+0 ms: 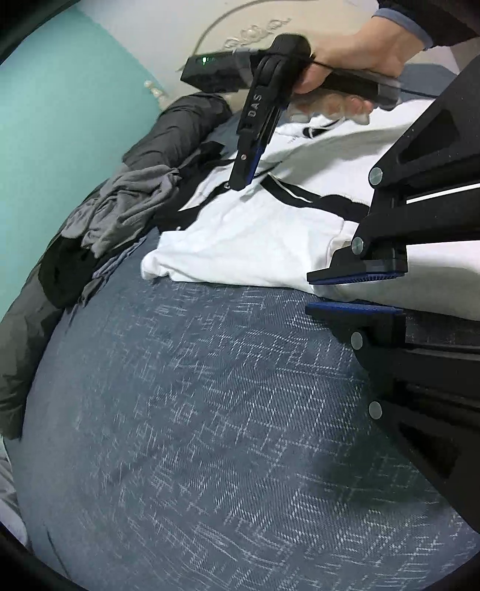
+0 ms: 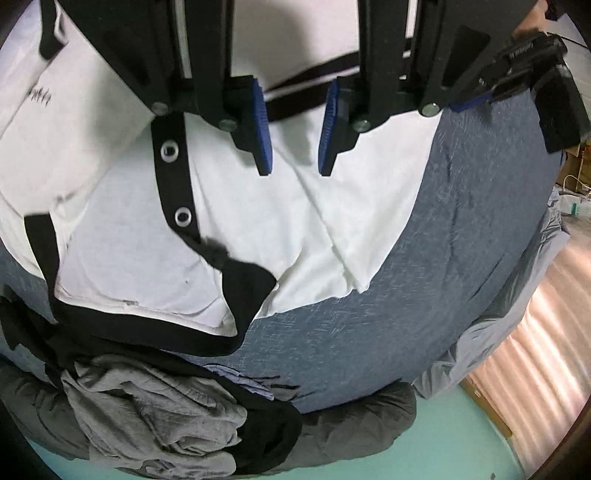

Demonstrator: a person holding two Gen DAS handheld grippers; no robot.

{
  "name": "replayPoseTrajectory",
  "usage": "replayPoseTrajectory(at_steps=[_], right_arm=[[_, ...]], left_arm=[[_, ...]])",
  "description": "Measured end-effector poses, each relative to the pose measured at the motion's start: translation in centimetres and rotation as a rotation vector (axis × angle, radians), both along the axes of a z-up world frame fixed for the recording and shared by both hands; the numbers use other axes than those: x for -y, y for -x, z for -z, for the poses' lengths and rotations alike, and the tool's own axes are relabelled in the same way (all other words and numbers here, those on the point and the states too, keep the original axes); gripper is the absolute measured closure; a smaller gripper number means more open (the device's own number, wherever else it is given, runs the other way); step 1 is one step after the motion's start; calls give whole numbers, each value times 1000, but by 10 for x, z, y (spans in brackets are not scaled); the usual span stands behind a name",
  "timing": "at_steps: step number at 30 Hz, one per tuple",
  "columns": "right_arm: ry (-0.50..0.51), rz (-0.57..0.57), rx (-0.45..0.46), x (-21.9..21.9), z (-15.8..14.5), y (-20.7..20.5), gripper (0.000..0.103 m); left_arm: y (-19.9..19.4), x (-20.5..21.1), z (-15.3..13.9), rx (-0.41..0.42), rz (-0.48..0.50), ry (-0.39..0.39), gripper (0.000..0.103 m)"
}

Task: Fold clothes
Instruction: 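Fold the held shirt side inward over the body with both tools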

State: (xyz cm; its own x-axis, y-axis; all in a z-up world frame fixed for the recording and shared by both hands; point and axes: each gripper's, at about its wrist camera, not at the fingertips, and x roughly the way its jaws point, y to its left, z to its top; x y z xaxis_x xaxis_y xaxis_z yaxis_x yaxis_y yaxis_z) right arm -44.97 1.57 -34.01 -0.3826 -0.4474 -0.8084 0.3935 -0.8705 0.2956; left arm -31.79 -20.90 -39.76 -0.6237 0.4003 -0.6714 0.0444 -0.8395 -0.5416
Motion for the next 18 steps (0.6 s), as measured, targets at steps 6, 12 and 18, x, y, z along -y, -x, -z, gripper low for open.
replayPoseTrajectory(at_steps=[6, 12, 18], right_arm=[[-132, 47, -54, -5, 6, -19, 78], [-63, -17, -138, 8, -22, -40, 78], [-51, -154, -78, 44, -12, -69, 78]], left_arm=[[0, -1, -3, -3, -6, 39, 93], [-3, 10, -6, -8, -42, 20, 93], [-9, 27, -11, -20, -82, 8, 93]])
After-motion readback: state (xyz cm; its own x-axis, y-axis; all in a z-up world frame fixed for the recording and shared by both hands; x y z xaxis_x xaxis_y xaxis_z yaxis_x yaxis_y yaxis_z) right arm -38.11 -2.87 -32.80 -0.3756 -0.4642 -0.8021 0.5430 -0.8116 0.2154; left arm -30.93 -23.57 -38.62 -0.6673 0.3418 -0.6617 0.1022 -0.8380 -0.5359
